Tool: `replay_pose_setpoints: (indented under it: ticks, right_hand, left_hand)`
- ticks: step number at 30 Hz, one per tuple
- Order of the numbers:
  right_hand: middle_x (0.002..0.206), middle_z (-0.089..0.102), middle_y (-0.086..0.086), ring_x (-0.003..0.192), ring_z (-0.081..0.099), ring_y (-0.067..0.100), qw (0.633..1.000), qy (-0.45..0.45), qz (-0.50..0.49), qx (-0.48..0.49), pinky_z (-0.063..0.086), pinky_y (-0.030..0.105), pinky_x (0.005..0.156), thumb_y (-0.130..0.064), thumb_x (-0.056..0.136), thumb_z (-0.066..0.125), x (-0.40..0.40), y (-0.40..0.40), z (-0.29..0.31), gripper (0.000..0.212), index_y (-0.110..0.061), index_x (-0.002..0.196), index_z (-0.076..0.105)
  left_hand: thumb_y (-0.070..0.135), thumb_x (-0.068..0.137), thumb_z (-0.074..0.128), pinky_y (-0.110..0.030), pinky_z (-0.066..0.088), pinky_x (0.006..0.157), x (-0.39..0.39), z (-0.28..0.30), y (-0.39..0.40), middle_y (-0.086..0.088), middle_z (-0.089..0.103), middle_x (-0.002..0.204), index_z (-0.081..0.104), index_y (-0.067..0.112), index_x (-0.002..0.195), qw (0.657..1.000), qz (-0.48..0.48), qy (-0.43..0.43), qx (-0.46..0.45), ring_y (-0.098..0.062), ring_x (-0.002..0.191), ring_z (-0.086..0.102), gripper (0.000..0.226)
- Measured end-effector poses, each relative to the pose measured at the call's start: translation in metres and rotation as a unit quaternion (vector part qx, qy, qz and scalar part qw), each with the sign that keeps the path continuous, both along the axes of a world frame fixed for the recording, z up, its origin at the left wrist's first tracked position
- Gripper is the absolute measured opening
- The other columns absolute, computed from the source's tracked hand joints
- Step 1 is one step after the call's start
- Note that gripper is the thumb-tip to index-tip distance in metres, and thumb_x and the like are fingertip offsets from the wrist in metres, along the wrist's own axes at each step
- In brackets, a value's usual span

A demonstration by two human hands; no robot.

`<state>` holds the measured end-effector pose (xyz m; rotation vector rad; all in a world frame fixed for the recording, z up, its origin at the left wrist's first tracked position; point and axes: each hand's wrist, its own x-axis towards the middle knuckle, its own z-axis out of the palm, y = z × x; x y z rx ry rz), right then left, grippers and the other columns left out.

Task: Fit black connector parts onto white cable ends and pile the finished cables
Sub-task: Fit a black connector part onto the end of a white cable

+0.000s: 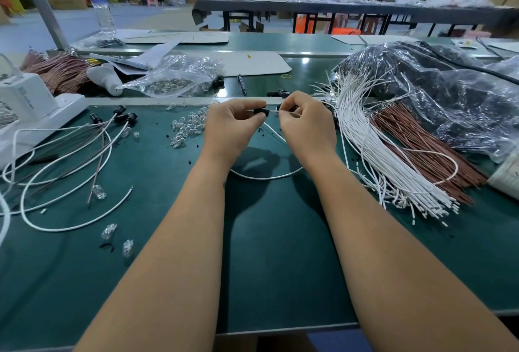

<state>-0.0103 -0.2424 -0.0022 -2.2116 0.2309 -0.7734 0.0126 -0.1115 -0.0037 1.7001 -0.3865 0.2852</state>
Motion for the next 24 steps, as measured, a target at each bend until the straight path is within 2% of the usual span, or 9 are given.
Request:
replay_pose_setpoints:
  ticks: [3, 9, 14, 18, 21, 24]
  right_hand:
    - [0.061, 0.053, -0.009, 0.063, 0.054, 0.015, 1.000, -0.003, 0.021, 0.022, 0.042, 0.029, 0.058, -0.020, 0.087, 0.058, 0.000, 0.000, -0.001, 0.010, -0.025, 0.077, 0.059]
    - [0.067, 0.058, -0.004, 0.065, 0.054, 0.015, 0.994, -0.027, 0.057, 0.092, 0.046, 0.033, 0.064, -0.020, 0.088, 0.060, 0.003, 0.002, 0.001, 0.017, -0.027, 0.073, 0.056]
    - [0.059, 0.051, -0.006, 0.056, 0.047, 0.010, 0.994, -0.012, 0.094, 0.060, 0.038, 0.027, 0.058, -0.017, 0.088, 0.060, 0.003, 0.005, -0.003, 0.012, -0.023, 0.078, 0.060]
    - [0.067, 0.059, -0.002, 0.062, 0.053, 0.011, 0.990, -0.009, 0.104, 0.096, 0.041, 0.027, 0.061, -0.005, 0.090, 0.049, 0.003, 0.007, -0.001, 0.018, -0.019, 0.090, 0.060]
    - [0.074, 0.066, 0.006, 0.051, 0.045, -0.001, 0.984, -0.018, 0.130, 0.118, 0.035, 0.015, 0.055, -0.001, 0.091, 0.047, 0.000, 0.008, 0.000, 0.020, -0.018, 0.099, 0.055]
    - [0.075, 0.066, 0.011, 0.048, 0.043, -0.001, 0.981, -0.022, 0.161, 0.108, 0.034, 0.011, 0.051, 0.002, 0.090, 0.047, -0.003, 0.011, 0.000, 0.022, -0.016, 0.101, 0.054]
  left_hand:
    - [0.002, 0.085, 0.067, -0.010, 0.047, 0.068, 0.001, 0.000, -0.001, 0.005, 0.071, 0.081, 0.073, 0.016, 0.098, 0.999, -0.010, 0.016, -0.029, 0.005, 0.070, 0.064, 0.020]
    - [-0.008, 0.083, 0.066, -0.021, 0.053, 0.079, 0.001, 0.002, 0.003, -0.006, 0.069, 0.097, 0.064, 0.011, 0.106, 0.987, -0.043, 0.050, -0.148, -0.008, 0.081, 0.066, 0.029]
    - [-0.010, 0.082, 0.067, -0.022, 0.054, 0.082, 0.001, 0.003, 0.003, -0.007, 0.069, 0.098, 0.062, 0.006, 0.112, 0.984, -0.059, 0.065, -0.157, -0.008, 0.082, 0.067, 0.034]
    - [-0.010, 0.081, 0.068, -0.023, 0.053, 0.082, 0.001, 0.002, 0.002, -0.009, 0.070, 0.100, 0.062, 0.006, 0.112, 0.985, -0.055, 0.065, -0.151, -0.011, 0.085, 0.068, 0.036]
    - [-0.005, 0.080, 0.071, -0.024, 0.056, 0.078, 0.001, 0.003, 0.002, -0.009, 0.071, 0.091, 0.064, 0.006, 0.107, 0.982, -0.047, 0.079, -0.167, -0.013, 0.077, 0.068, 0.030]
    - [0.002, 0.079, 0.075, -0.020, 0.055, 0.068, -0.001, 0.004, 0.000, -0.004, 0.070, 0.074, 0.068, 0.004, 0.094, 0.980, -0.036, 0.092, -0.173, -0.011, 0.064, 0.065, 0.017]
